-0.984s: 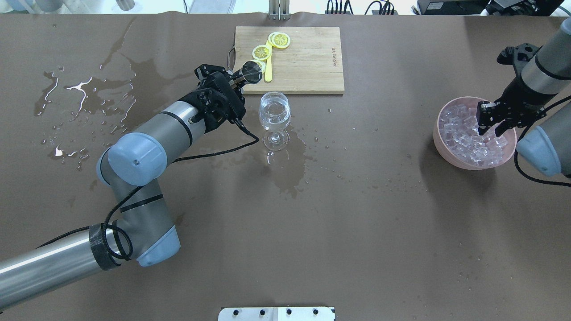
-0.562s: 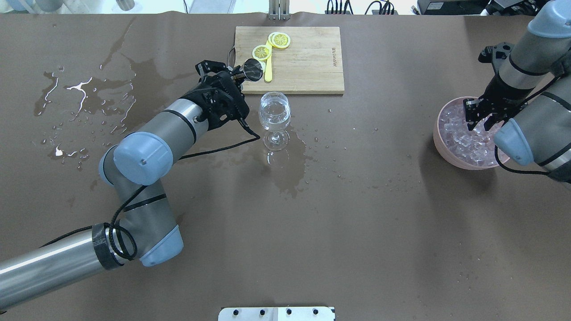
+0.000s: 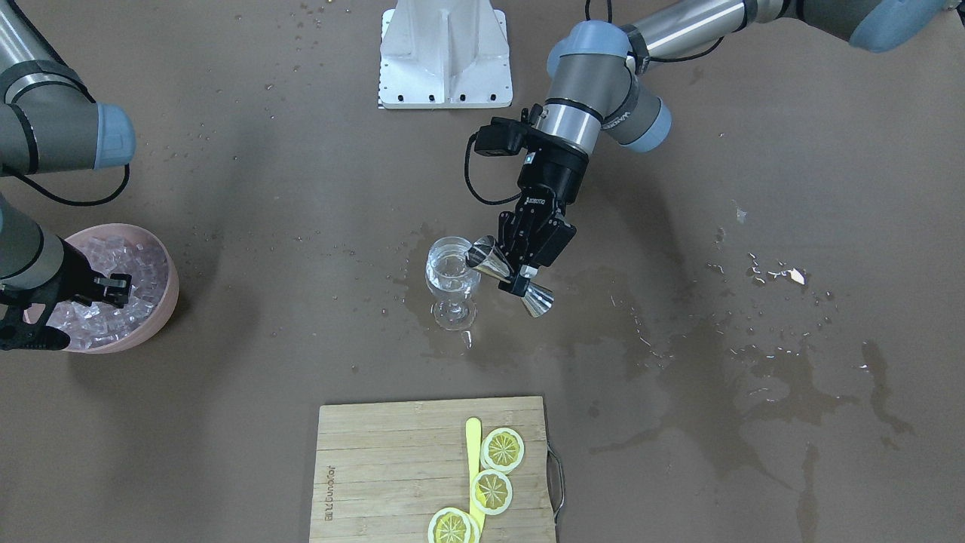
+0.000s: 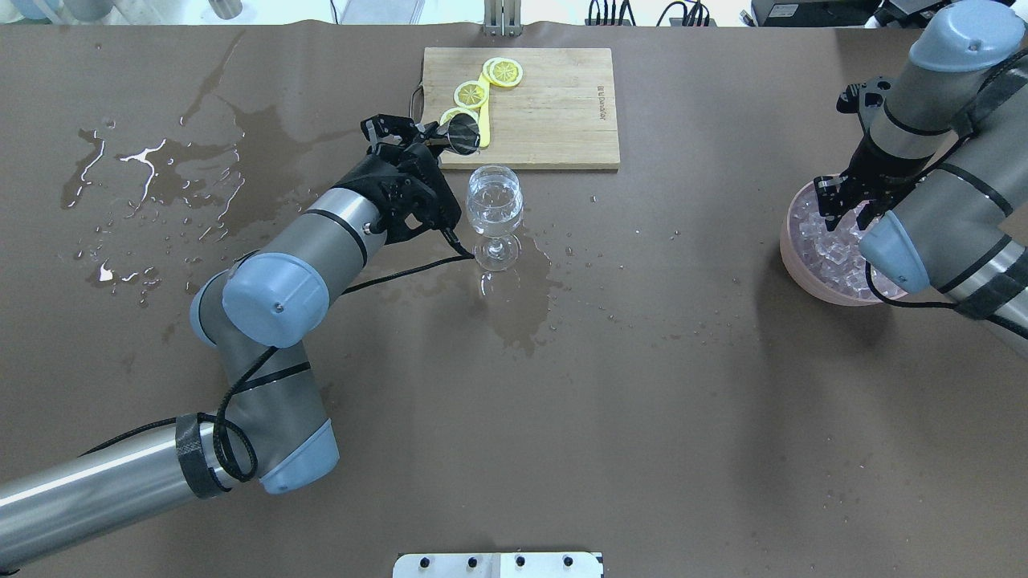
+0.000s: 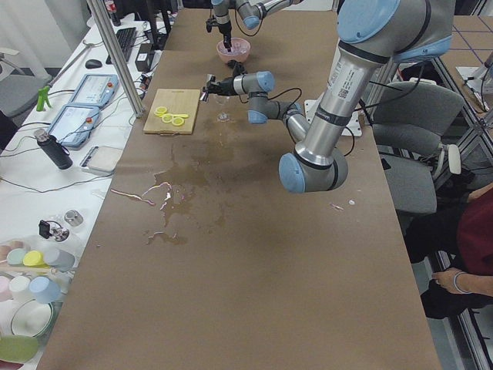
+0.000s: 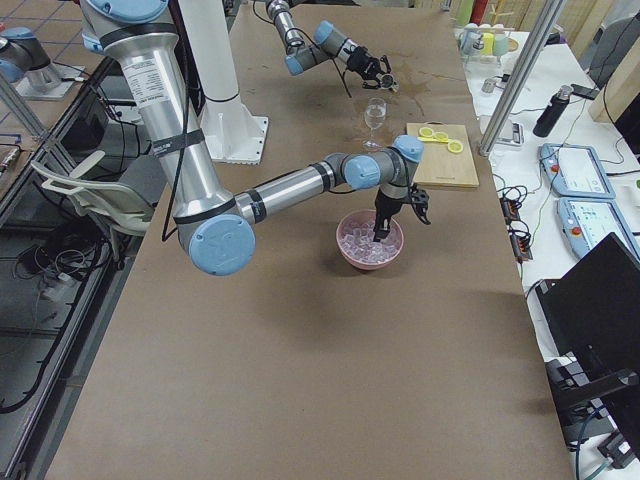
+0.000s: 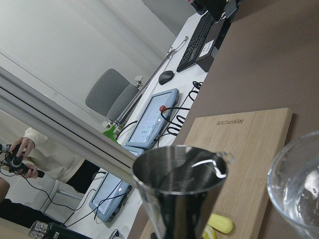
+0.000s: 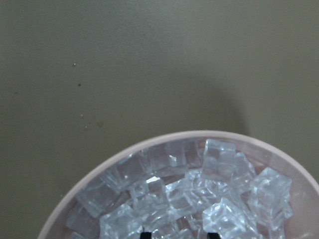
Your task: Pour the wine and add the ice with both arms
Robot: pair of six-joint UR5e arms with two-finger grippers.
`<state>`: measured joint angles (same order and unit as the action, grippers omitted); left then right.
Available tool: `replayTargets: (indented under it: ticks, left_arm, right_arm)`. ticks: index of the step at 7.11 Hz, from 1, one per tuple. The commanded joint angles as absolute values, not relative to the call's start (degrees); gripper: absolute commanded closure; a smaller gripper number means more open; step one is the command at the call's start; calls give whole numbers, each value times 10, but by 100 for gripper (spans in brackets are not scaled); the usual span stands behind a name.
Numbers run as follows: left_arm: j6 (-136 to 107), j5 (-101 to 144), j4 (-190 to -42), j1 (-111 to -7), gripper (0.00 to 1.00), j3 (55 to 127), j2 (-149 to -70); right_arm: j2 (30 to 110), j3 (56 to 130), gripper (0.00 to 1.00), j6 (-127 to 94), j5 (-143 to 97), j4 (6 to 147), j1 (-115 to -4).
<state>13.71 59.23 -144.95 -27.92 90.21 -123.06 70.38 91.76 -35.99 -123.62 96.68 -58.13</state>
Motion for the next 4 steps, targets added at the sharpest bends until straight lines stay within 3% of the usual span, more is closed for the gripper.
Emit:
replayTargets:
  ticks: [1, 4]
  left_arm:
    - [184, 570, -1449, -271, 100, 903, -1232]
    - [196, 550, -1441, -263, 100, 903, -1231]
  right_arm:
    - [709, 917, 51, -361, -1231, 955, -580]
    - [710, 918, 49, -371, -1241, 954, -579]
